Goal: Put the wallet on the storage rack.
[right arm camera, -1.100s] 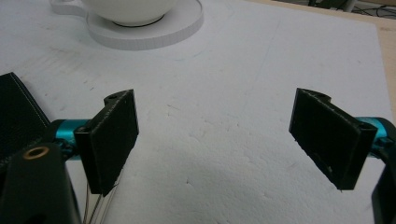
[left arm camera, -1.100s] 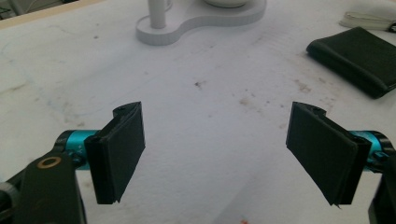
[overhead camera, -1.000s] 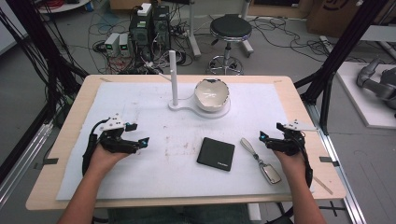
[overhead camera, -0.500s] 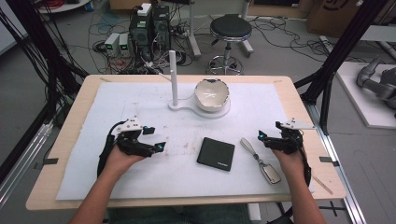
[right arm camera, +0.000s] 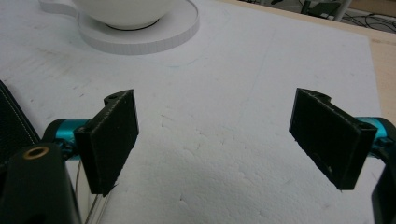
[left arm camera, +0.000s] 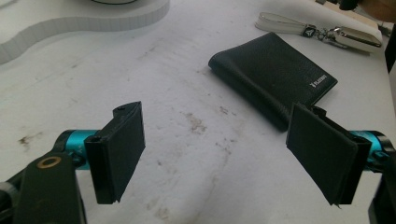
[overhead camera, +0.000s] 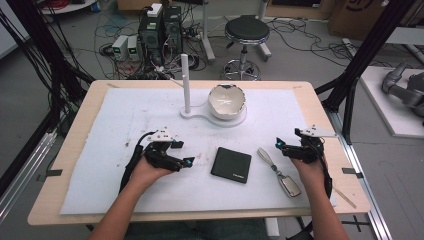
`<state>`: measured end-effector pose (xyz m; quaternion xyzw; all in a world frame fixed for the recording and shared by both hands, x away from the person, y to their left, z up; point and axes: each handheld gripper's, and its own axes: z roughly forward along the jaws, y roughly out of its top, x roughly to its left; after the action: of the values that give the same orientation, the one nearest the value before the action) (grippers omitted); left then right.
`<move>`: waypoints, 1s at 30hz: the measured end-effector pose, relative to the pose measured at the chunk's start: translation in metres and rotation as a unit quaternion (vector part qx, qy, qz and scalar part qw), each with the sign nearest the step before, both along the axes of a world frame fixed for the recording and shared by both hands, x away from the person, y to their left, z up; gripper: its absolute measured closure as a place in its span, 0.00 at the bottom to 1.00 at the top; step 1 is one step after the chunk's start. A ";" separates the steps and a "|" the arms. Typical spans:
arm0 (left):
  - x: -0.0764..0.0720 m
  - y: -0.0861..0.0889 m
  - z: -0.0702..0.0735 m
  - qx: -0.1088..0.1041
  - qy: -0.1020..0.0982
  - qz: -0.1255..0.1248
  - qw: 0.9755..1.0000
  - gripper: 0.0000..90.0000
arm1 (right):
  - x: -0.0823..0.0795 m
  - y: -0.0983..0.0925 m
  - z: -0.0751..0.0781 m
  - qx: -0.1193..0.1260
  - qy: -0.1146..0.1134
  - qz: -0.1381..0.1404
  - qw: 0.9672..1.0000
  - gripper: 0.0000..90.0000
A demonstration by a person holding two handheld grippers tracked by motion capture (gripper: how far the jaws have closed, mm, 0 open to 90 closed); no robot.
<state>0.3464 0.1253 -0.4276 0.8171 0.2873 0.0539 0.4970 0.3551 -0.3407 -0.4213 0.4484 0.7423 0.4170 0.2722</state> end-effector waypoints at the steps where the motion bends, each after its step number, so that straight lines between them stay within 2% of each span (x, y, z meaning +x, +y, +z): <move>1: 0.001 -0.003 -0.001 -0.001 0.004 -0.003 1.000 0.22 | 0.000 0.000 0.000 0.002 0.001 -0.001 1.000 0.18; 11: 0.006 -0.033 -0.007 0.014 0.028 -0.014 0.999 0.22 | 0.002 -0.001 -0.001 -0.003 0.001 -0.009 1.000 0.18; 16: 0.005 -0.044 -0.009 0.020 0.031 -0.018 0.999 0.22 | 0.002 -0.001 -0.001 -0.003 -0.002 -0.009 1.000 0.18; 18: 0.005 -0.051 -0.011 0.022 0.034 -0.021 0.999 0.22 | 0.002 -0.001 -0.001 -0.003 -0.002 -0.009 1.000 0.18; 20: 0.005 -0.062 -0.015 0.032 0.040 -0.028 0.998 0.22 | 0.002 -0.002 -0.001 -0.001 -0.001 -0.012 1.000 0.18; 30: 0.011 -0.078 -0.022 0.039 0.055 -0.020 0.997 0.22 | 0.003 -0.002 -0.001 -0.002 0.000 -0.011 1.000 0.18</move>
<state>0.3578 0.0475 -0.4496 0.8434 0.2954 0.0099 0.4488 0.3576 -0.3427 -0.4225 0.4563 0.7379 0.4127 0.2774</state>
